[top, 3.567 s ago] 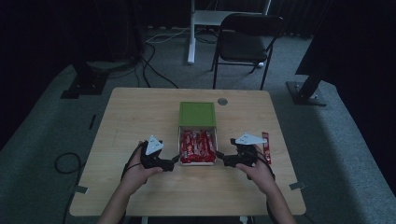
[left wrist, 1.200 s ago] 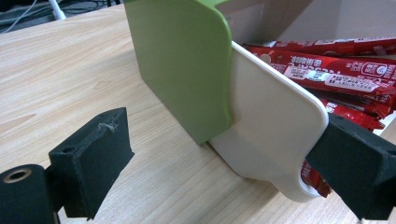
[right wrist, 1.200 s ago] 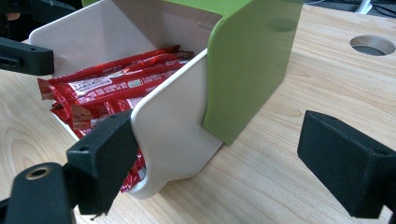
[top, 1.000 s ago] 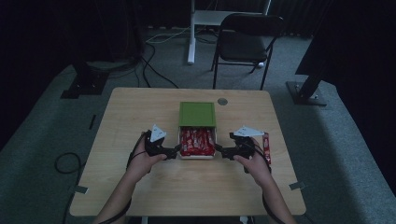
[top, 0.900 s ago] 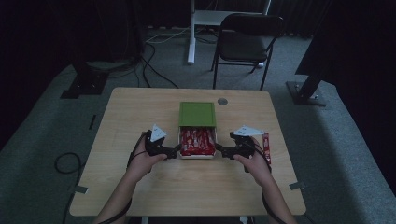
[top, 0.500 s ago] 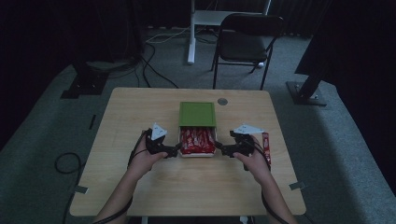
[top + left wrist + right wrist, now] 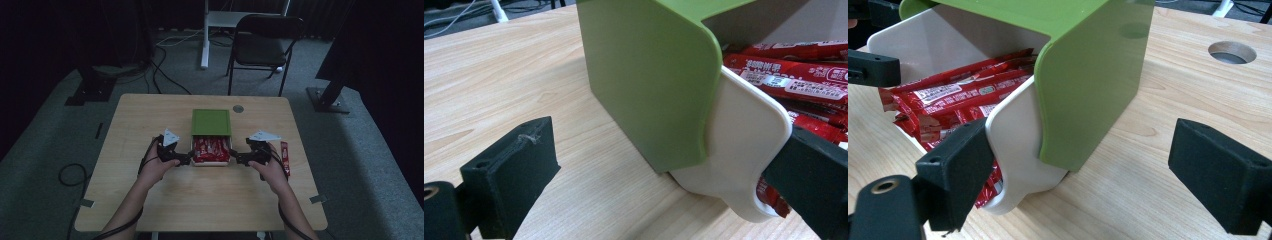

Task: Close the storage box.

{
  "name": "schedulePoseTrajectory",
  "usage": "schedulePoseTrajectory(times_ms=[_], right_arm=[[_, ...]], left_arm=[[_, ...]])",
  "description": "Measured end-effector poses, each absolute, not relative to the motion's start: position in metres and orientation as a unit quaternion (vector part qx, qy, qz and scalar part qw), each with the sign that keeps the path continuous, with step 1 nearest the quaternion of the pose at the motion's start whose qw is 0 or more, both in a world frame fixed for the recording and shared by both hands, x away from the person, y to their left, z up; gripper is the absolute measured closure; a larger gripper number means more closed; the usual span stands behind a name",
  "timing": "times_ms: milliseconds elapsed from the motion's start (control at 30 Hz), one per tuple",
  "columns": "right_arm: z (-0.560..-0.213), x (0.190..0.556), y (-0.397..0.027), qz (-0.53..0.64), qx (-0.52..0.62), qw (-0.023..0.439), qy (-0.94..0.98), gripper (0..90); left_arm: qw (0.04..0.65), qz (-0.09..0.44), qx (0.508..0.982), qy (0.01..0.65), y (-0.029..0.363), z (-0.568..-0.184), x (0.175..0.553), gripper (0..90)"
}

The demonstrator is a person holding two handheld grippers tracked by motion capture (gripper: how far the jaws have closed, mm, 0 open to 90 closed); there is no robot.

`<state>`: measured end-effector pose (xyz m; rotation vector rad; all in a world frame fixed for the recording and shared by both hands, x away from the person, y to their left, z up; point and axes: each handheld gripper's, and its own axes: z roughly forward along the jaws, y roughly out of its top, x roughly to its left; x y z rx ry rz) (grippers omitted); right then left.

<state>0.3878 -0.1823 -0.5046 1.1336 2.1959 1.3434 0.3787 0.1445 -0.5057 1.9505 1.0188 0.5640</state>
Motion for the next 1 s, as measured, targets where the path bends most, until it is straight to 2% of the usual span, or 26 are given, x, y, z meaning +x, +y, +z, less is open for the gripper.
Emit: schedulePoseTrajectory(times_ms=[1000], right_arm=[[-0.506,0.405,-0.178,0.472,0.419,0.178,0.755,10.2]], left_arm=[[0.42,0.243,0.769,0.417,0.143,-0.508,0.399,3.7]])
